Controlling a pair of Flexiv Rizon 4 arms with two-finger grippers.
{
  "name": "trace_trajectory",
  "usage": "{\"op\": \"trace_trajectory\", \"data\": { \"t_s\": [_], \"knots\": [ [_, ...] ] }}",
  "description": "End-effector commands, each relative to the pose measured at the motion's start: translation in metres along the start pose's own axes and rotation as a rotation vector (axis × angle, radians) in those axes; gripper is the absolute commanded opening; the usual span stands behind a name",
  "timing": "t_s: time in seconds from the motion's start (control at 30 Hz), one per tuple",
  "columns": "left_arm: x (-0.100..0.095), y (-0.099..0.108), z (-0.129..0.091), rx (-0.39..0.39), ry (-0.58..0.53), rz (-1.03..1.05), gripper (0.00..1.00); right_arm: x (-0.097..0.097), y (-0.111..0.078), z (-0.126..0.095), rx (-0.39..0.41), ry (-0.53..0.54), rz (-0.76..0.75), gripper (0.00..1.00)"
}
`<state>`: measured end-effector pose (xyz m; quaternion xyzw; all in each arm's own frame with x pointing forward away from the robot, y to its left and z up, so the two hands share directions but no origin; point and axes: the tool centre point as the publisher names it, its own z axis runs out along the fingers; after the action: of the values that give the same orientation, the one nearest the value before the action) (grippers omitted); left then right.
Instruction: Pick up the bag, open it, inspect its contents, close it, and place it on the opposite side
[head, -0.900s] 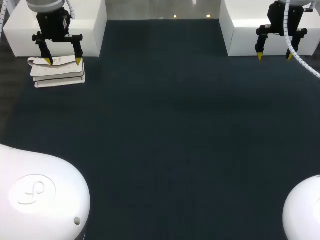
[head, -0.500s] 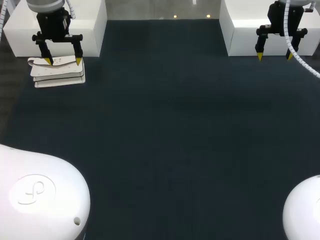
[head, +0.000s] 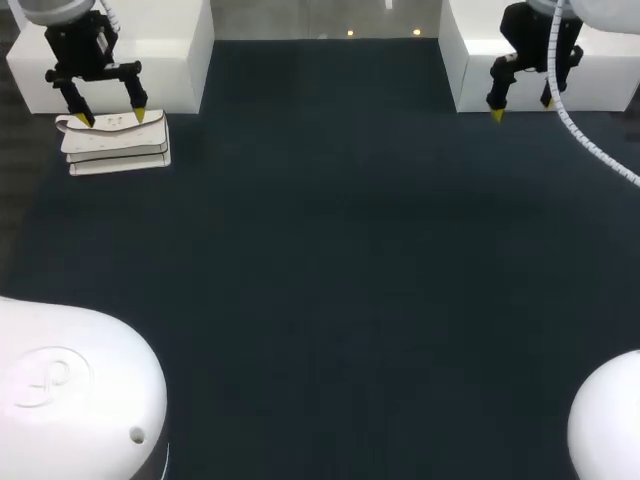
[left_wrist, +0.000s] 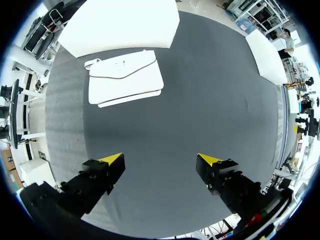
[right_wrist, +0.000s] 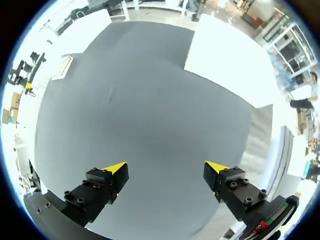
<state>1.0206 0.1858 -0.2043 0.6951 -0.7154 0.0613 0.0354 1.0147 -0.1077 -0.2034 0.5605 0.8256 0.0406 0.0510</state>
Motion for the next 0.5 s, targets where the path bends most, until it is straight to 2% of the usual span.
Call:
{"op": "trace_trajectory", "data": {
  "t_s": [0.03, 0.33, 0.5],
  "knots": [
    [-0.023, -0.002, 0.002, 0.018, 0.117, -0.006, 1.00, 0.014, -0.008, 0.008, -0.212, 0.021, -0.333, 1.00],
    [-0.075, -0.010, 0.008, 0.086, 0.217, -0.072, 1.00, 0.053, -0.001, 0.025, -0.359, 0.117, -0.700, 1.00],
    [-0.101, -0.015, 0.015, 0.114, 0.257, -0.119, 1.00, 0.072, 0.002, 0.037, -0.390, 0.139, -0.852, 1.00]
  ]
}}
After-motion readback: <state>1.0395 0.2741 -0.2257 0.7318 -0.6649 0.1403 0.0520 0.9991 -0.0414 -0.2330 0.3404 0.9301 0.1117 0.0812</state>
